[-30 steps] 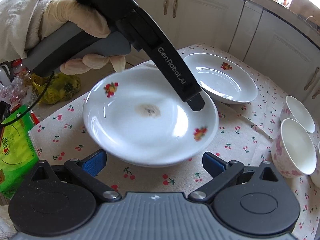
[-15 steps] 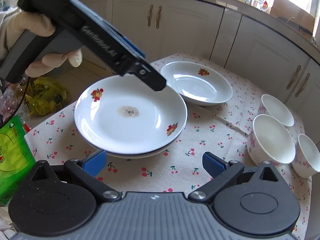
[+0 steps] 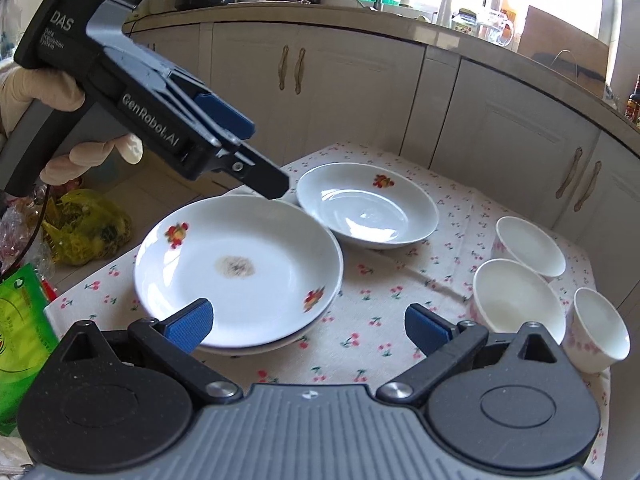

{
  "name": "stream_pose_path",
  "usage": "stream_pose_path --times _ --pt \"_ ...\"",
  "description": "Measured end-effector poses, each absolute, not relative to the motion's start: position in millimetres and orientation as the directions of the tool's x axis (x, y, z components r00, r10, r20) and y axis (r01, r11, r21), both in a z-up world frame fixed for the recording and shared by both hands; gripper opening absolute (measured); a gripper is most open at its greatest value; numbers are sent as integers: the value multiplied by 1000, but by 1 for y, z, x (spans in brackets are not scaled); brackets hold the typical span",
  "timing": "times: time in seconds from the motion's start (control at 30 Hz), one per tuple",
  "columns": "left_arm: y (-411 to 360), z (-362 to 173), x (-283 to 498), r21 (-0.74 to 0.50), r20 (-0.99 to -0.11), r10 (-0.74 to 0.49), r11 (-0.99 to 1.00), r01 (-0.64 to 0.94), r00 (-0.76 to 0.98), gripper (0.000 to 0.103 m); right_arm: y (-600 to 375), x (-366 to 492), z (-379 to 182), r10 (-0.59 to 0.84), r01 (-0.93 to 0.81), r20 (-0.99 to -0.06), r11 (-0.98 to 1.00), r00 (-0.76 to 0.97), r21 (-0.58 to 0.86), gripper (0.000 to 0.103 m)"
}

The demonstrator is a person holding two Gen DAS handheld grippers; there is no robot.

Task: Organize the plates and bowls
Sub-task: 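Open the left tool and withdraw it from the plate stack, then move the left tool to the white plate with fruit decal and grasp its rim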

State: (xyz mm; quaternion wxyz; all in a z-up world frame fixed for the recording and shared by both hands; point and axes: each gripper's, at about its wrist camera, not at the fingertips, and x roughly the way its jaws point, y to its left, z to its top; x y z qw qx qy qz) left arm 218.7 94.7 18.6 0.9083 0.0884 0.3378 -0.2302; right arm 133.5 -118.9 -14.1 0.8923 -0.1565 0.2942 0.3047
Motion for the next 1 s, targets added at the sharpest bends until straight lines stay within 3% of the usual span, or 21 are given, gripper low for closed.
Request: stream_pose_path --times 0.33,0.53,0.8,1.0 --pt "95 20 255 20 -663 -336 885 465 669 95 -126 172 -1 467 -646 -596 755 653 -116 103" --pt "98 16 294 -31 -683 -351 890 455 640 95 -125 211 1 465 -645 -593 755 657 -122 103" --pt "102 0 352 -47 -740 -299 917 396 603 95 -123 269 -7 489 -723 -652 678 579 -133 103" --pt "106 -20 393 -94 -793 -286 930 355 538 95 -123 309 -24 500 -770 -730 636 465 -55 103"
